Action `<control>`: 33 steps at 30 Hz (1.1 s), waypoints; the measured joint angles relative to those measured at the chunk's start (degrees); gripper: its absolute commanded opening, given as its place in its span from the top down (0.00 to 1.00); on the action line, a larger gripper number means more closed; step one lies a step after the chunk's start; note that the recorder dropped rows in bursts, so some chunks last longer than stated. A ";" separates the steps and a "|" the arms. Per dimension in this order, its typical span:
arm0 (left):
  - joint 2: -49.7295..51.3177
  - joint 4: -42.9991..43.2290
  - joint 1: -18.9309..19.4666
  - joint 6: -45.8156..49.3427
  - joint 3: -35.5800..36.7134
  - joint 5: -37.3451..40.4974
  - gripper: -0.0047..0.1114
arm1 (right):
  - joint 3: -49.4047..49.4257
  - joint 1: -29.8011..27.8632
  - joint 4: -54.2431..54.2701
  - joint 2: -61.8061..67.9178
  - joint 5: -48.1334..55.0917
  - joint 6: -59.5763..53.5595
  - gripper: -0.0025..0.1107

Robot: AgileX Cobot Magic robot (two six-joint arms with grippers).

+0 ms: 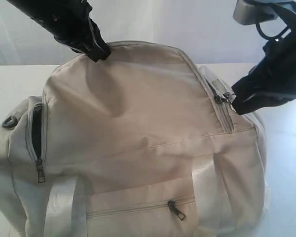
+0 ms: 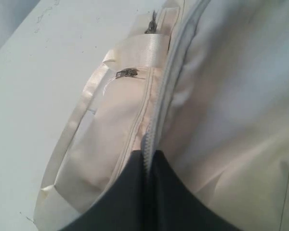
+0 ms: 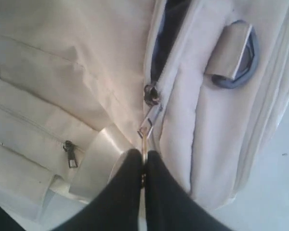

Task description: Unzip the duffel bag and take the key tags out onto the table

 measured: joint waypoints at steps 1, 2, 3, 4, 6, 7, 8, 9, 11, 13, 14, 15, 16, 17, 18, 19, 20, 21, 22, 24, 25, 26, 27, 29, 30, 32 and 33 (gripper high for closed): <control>0.00 0.00 0.00 -0.10 0.00 0.00 0.96 | 0.96 0.00 0.00 -0.72 0.00 0.11 0.98; 0.00 0.07 0.00 -0.10 0.00 0.00 0.96 | 2.71 0.00 0.00 -1.83 0.00 0.11 0.98; 0.00 0.07 0.00 -0.10 0.00 0.00 0.96 | 3.89 0.00 0.00 -2.46 0.00 0.11 0.98; 0.00 0.07 0.00 -0.10 0.00 0.00 0.96 | 5.41 0.00 0.00 -3.50 0.00 0.11 0.98; 0.00 0.07 0.00 -0.10 0.00 0.00 0.96 | 8.24 0.00 0.00 -4.87 -0.64 0.11 0.98; 0.00 0.07 0.00 -0.10 0.00 0.00 0.96 | 9.00 0.00 0.00 -5.32 -0.90 0.11 0.98; 0.00 0.07 0.00 -0.10 0.00 0.00 0.96 | 10.15 0.00 0.00 -5.65 -1.21 0.11 0.98; 0.00 0.07 0.00 -0.10 0.00 0.00 0.96 | 10.90 0.00 0.00 -5.94 -1.62 0.11 0.98; 0.00 0.07 0.00 -0.10 0.00 0.26 0.96 | 12.64 0.00 0.00 -6.12 -2.27 0.11 0.98; 0.00 0.07 0.00 -0.10 0.00 0.63 0.96 | 14.10 0.00 0.00 -6.12 -3.05 -0.01 0.98; 0.00 0.07 0.00 -0.10 0.00 0.63 0.96 | 14.88 0.00 0.00 -6.12 -3.67 -0.02 0.98; 0.00 0.07 0.00 -0.10 0.00 0.72 0.96 | 15.64 0.00 0.00 -6.12 -4.39 -0.02 0.98; 0.00 0.07 0.00 -0.10 0.00 0.98 0.96 | 16.58 0.00 0.00 -6.12 -5.25 -0.02 0.98; 0.00 0.07 0.00 -0.10 0.00 0.99 0.96 | 16.80 0.00 0.00 -6.12 -5.91 -0.02 0.98; 0.00 0.07 0.00 -0.10 0.00 0.99 0.96 | 17.15 0.00 0.00 -6.12 -6.51 -0.02 0.98; 0.00 0.07 0.00 -0.10 0.00 1.07 0.96 | 17.59 0.00 0.00 -6.12 -7.29 -0.02 0.98; 0.00 0.07 0.00 -0.10 0.00 1.07 0.96 | 17.90 0.00 0.00 -6.12 -8.00 -0.02 0.98; 0.00 0.07 0.00 -0.10 0.00 1.07 0.96 | 18.12 0.00 -0.02 -6.12 -8.77 -0.02 0.98; 0.00 0.07 0.00 -0.10 0.00 1.07 0.96 | 18.37 0.00 -0.12 -6.12 -9.52 -0.02 0.98; 0.00 0.07 0.00 -0.10 0.00 1.20 0.96 | 18.74 0.00 -0.36 -6.12 -10.55 -0.10 0.98; 0.00 0.13 0.00 -0.10 0.00 1.20 0.96 | 18.84 0.00 -0.45 -6.12 -10.96 -0.10 0.98; 0.00 0.13 0.00 -0.10 0.00 1.32 0.96 | 18.98 0.00 -0.60 -6.12 -11.43 -0.10 0.97; -0.03 0.13 0.00 -0.10 0.00 1.42 0.96 | 19.00 0.00 -0.75 -6.12 -11.80 -0.10 0.95; -0.03 0.27 0.00 -0.10 0.00 1.65 0.96 | 19.00 0.00 -0.74 -6.12 -12.50 -0.69 0.89; -0.03 0.38 0.00 -0.10 0.00 1.89 0.96 | 19.00 0.00 -0.74 -6.12 -12.81 -1.14 0.85; -0.03 0.54 0.00 -0.10 0.00 2.48 0.96 | 19.10 0.00 0.01 -6.12 -13.45 -2.80 0.75; -0.03 0.67 0.04 -0.10 0.00 2.71 0.96 | 19.10 0.00 0.43 -6.12 -13.88 -3.24 0.69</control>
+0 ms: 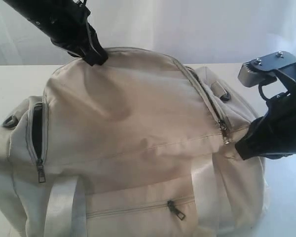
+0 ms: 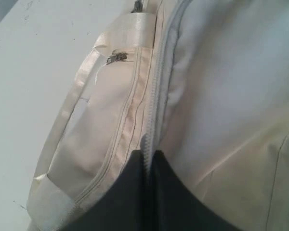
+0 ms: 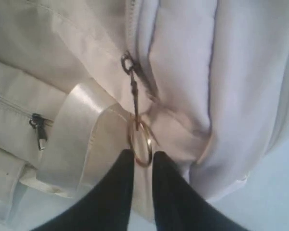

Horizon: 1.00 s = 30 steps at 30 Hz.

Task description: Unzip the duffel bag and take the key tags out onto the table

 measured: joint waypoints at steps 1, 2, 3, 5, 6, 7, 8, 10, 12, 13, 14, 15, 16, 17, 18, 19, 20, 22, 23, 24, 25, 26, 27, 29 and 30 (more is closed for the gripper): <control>0.00 0.14 0.00 0.00 0.00 0.42 0.96 | 0.00 0.00 0.60 0.00 -0.42 -0.45 0.63; 0.00 0.28 0.00 0.00 0.00 0.83 0.96 | 0.00 0.00 1.08 0.00 -0.84 -0.67 0.58; 0.00 0.28 0.00 0.00 0.00 1.12 0.96 | 0.00 0.00 1.51 -0.05 -1.18 -0.81 0.52; 0.00 0.04 0.00 0.00 0.00 2.04 0.96 | 0.11 0.00 1.90 -0.76 -1.73 -0.90 0.46; 0.00 -0.49 0.00 0.00 0.00 2.59 0.96 | 0.11 0.00 2.00 -1.28 -1.82 -1.02 0.46; 0.00 -0.97 0.00 0.00 0.00 3.17 0.96 | 0.11 0.00 2.13 -1.90 -1.95 -1.17 0.46; 0.00 -1.36 0.00 0.00 0.00 3.78 0.96 | 0.11 0.00 2.13 -2.66 -2.14 -1.24 0.46; -0.10 -2.08 0.00 0.00 0.00 5.31 0.96 | 0.11 0.00 2.13 -4.30 -3.29 -1.29 0.47; -0.36 -2.78 0.00 0.00 0.00 7.39 0.96 | 0.11 0.00 1.88 -6.29 -4.70 -1.29 0.48; -0.63 -2.88 0.00 0.00 0.00 8.72 0.96 | 0.11 0.00 1.75 -7.47 -5.57 -1.38 0.49; -1.09 -3.13 0.00 0.00 0.00 10.17 0.96 | 0.11 0.00 1.66 -8.63 -6.29 -1.38 0.49; -1.60 -3.40 0.00 0.00 0.00 11.73 0.96 | 0.11 0.00 1.54 -9.54 -6.96 -1.38 0.49; -2.20 -3.84 0.00 0.00 0.00 13.36 0.96 | 0.11 0.00 1.54 -10.64 -7.55 -1.43 0.50; -2.84 -4.26 0.00 0.00 0.00 14.57 0.96 | 0.11 0.00 1.54 -11.61 -8.00 -1.43 0.50; -3.56 -4.89 0.00 0.00 0.00 15.93 0.96 | 0.11 0.00 1.54 -12.47 -8.12 -1.43 0.50; -4.33 -5.66 0.00 0.00 0.00 17.18 0.96 | 0.11 0.00 1.54 -13.15 -8.22 -1.43 0.50; -4.98 -6.36 0.00 0.00 0.00 17.45 0.96 | 0.11 0.00 1.54 -13.51 -8.25 -1.43 0.50; -6.67 -9.56 0.00 -0.11 0.21 17.55 0.96 | 0.11 0.00 1.54 -13.97 -8.25 -1.43 0.50; -7.39 -11.17 0.00 -0.11 0.61 17.55 0.96 | 0.11 0.00 1.54 -14.06 -8.35 -1.43 0.50; -8.39 -13.20 0.00 -0.11 1.37 17.55 0.96 | 0.11 0.00 1.54 -14.06 -8.35 -1.43 0.50; -9.51 -15.19 0.00 -0.11 2.47 17.55 0.96 | 0.11 0.00 1.41 -14.06 -8.35 -1.43 0.50; -10.71 -16.81 0.00 -0.11 3.58 17.55 0.96 | 0.11 0.00 1.41 -14.06 -8.35 -1.43 0.50; -11.97 -18.05 0.00 -0.11 5.24 17.55 0.96 | 0.11 0.00 1.41 -14.06 -8.35 -1.43 0.50; -14.56 -19.26 -0.49 -0.11 8.89 17.55 0.96 | 0.11 0.00 1.41 -14.06 -8.35 -1.43 0.50; -16.11 -19.62 -0.92 -0.11 11.27 17.55 0.96 | 0.11 0.00 1.70 -14.06 -8.25 -1.43 0.50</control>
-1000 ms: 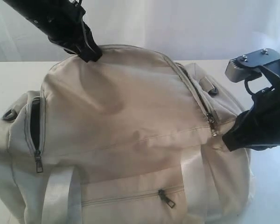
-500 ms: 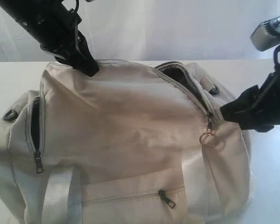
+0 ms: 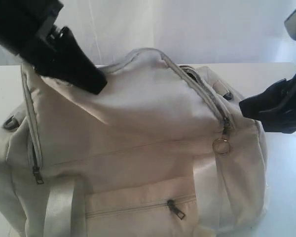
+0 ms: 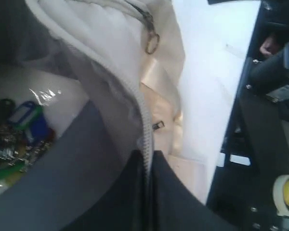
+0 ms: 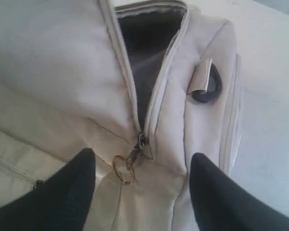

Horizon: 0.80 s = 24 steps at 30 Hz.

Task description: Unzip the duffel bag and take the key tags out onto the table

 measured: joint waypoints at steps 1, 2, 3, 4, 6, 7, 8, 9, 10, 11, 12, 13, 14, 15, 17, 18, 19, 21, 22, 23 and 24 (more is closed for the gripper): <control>-1.56 -0.58 -0.55 0.00 2.58 -0.10 0.96 | 0.00 0.00 0.14 0.00 0.00 0.00 0.50; -2.83 -0.99 -1.25 0.00 5.34 -0.10 0.96 | 0.00 0.00 0.44 -0.12 0.22 0.00 0.50; -4.49 -1.90 -2.05 0.00 8.22 -0.10 0.96 | 0.00 0.00 0.57 -0.25 0.33 0.00 0.50; -6.15 -3.11 -2.93 0.00 11.21 -0.10 0.96 | 0.00 0.00 0.72 -0.48 0.37 0.00 0.50; -9.42 -6.02 -4.55 0.00 16.64 -0.21 0.96 | 0.00 0.00 0.81 -1.16 0.37 0.00 0.50; -10.94 -7.56 -5.50 0.00 19.62 -0.21 0.96 | 0.00 0.00 0.81 -1.63 0.47 0.00 0.50; -12.27 -9.12 -6.43 0.00 22.45 -0.21 0.96 | 0.00 0.00 0.81 -1.89 0.47 0.00 0.50; -13.44 -10.36 -7.32 0.00 25.17 -0.32 0.96 | 0.00 0.00 0.81 -2.17 0.47 0.00 0.50; -14.30 -11.36 -8.01 0.00 27.27 -0.32 0.96 | 0.00 0.00 0.81 -2.29 0.47 0.00 0.50; -15.26 -12.32 -8.88 0.00 29.83 -1.00 0.96 | 0.00 0.00 0.81 -2.45 0.61 0.00 0.50; -15.93 -12.97 -9.54 0.00 31.78 -1.76 0.96 | 0.00 0.00 0.85 -2.55 0.61 0.00 0.50; -16.61 -13.50 -10.31 0.00 34.13 -3.07 0.96 | 0.00 0.00 0.96 -2.55 0.61 0.00 0.50; -17.11 -13.96 -11.04 0.00 36.34 -4.78 0.95 | 0.00 0.00 0.95 -2.59 0.76 0.00 0.50; -17.40 -14.20 -11.69 0.00 38.42 -6.68 0.93 | 0.00 0.00 0.99 -2.69 0.75 0.00 0.50; -17.62 -14.25 -12.77 0.00 42.00 -10.74 0.78 | 0.00 0.00 1.24 -2.69 0.75 0.00 0.50; -17.62 -14.49 -13.23 0.12 44.49 -14.12 0.70 | 0.00 0.00 1.24 -2.69 0.75 0.00 0.50; -17.62 -14.98 -13.49 0.58 45.54 -15.54 0.52 | 0.00 0.00 1.24 -2.69 0.75 0.00 0.50; -17.62 -16.56 -13.51 2.03 46.98 -18.31 0.28 | 0.24 0.00 1.29 -2.69 0.48 0.00 0.50; -17.62 -18.45 -13.60 4.10 47.08 -19.48 0.26 | 1.08 0.00 1.42 -2.69 -0.12 0.00 0.50; -17.62 -19.36 -13.60 5.22 47.08 -19.75 0.26 | 1.53 0.00 1.52 -2.69 -0.50 0.00 0.50; -17.62 -20.84 -13.60 7.64 46.94 -20.19 0.27 | 2.16 0.00 1.51 -2.69 -1.31 0.00 0.50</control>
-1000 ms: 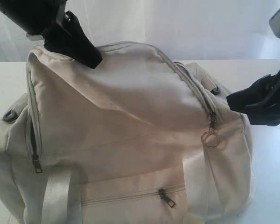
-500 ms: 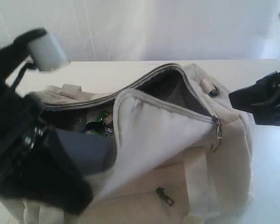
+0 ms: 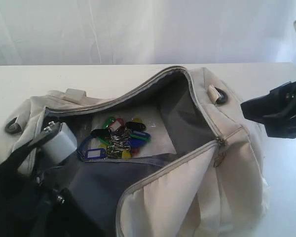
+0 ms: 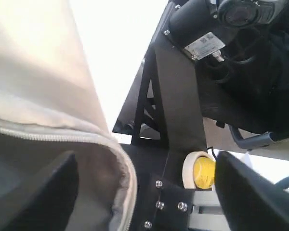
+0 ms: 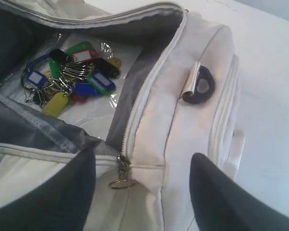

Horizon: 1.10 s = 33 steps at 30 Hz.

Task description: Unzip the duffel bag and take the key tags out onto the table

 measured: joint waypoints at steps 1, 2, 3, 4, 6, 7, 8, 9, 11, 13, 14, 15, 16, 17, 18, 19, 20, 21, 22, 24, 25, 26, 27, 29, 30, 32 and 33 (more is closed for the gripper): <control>0.00 -0.43 0.00 1.09 -0.66 -0.12 0.29 | 0.58 0.00 0.14 0.00 -0.84 0.00 0.50; 0.00 -0.55 0.00 1.50 -1.50 -0.36 0.31 | 1.04 0.00 0.14 0.00 -1.57 0.00 0.50; 0.00 -0.66 0.00 1.74 -3.06 -0.55 0.33 | 1.84 0.00 0.18 0.00 -2.60 -0.09 0.50; -0.26 0.11 0.00 1.87 -4.55 -0.68 0.35 | 2.18 0.00 0.18 0.00 -2.95 -0.09 0.50; -1.02 4.35 0.00 1.07 -8.40 -1.02 0.42 | 2.94 0.00 1.68 0.00 -3.05 -0.09 0.50; -1.59 8.93 0.00 -1.28 -9.88 -1.02 0.45 | 3.06 0.00 3.78 0.00 -2.65 -0.47 0.50; -2.12 13.96 0.00 -4.30 -10.79 -1.02 0.50 | 3.06 0.00 6.19 0.00 -2.21 -1.29 0.54; -2.43 19.54 0.00 -7.72 -11.36 -0.91 0.53 | 3.06 0.00 11.22 0.00 -1.32 -4.35 0.58; -2.68 27.47 0.00 -12.63 -11.37 -0.11 0.59 | 3.06 0.61 17.41 0.00 -0.17 -8.67 0.68; -2.78 33.58 0.00 -16.43 -11.37 0.69 0.66 | 3.06 1.80 23.93 0.74 0.64 -13.72 0.76; -2.75 35.26 0.00 -17.52 -11.25 0.83 0.69 | 3.06 2.68 27.19 1.46 1.03 -16.09 0.80; -2.81 36.11 0.00 -18.08 -10.94 0.94 0.71 | 3.06 3.70 29.83 2.48 1.34 -17.94 0.83; -2.81 36.68 0.00 -18.40 -10.33 0.94 0.74 | 2.80 4.83 31.59 3.51 1.62 -19.01 0.87; -2.81 37.04 0.00 -18.72 -9.67 0.83 0.75 | 2.38 6.10 32.82 5.07 1.87 -20.00 0.91; -2.81 37.31 0.00 -18.93 -8.94 0.73 0.77 | 1.92 7.51 33.60 6.95 2.00 -20.75 0.94; -2.81 37.71 0.00 -19.10 -8.15 0.16 0.79 | 1.53 8.69 33.94 8.68 2.11 -21.13 0.97; -2.81 37.83 0.00 -19.10 -7.33 -0.51 0.80 | 1.02 10.21 34.14 11.05 2.09 -21.38 0.98; -2.81 37.83 0.00 -19.10 -6.61 -1.40 0.81 | 0.49 11.78 34.29 13.49 2.09 -21.67 0.98; -2.81 37.94 0.00 -19.10 -5.59 -2.56 0.81 | 0.05 13.10 34.29 16.00 2.09 -21.94 0.98; -2.81 37.94 0.00 -18.76 -3.72 -4.67 0.81 | -1.34 16.44 34.29 21.02 2.09 -22.08 0.98; -2.81 37.94 0.00 -18.76 -2.86 -5.71 0.81 | -2.13 18.02 34.18 23.47 2.09 -22.20 0.98; -2.81 37.94 0.00 -18.76 -2.24 -6.57 0.81 | -2.74 19.17 34.07 25.38 1.97 -22.20 0.98; -2.81 37.94 0.00 -18.76 -1.89 -6.97 0.81 | -3.44 20.44 34.09 27.62 1.97 -22.33 0.98; -2.81 37.94 0.00 -18.76 -1.69 -7.75 0.81 | -4.66 22.32 33.44 31.33 1.84 -22.02 0.98; -2.81 37.94 0.00 -18.76 -1.70 -7.93 0.81 | -5.22 22.98 32.10 33.18 1.84 -20.95 0.98; -2.81 38.05 0.00 -18.76 -1.57 -8.08 0.81 | -6.15 23.61 27.48 36.32 1.84 -16.92 0.98; -2.81 38.05 0.00 -18.76 -1.57 -8.08 0.81 | -6.54 23.70 23.79 37.60 2.28 -13.71 0.98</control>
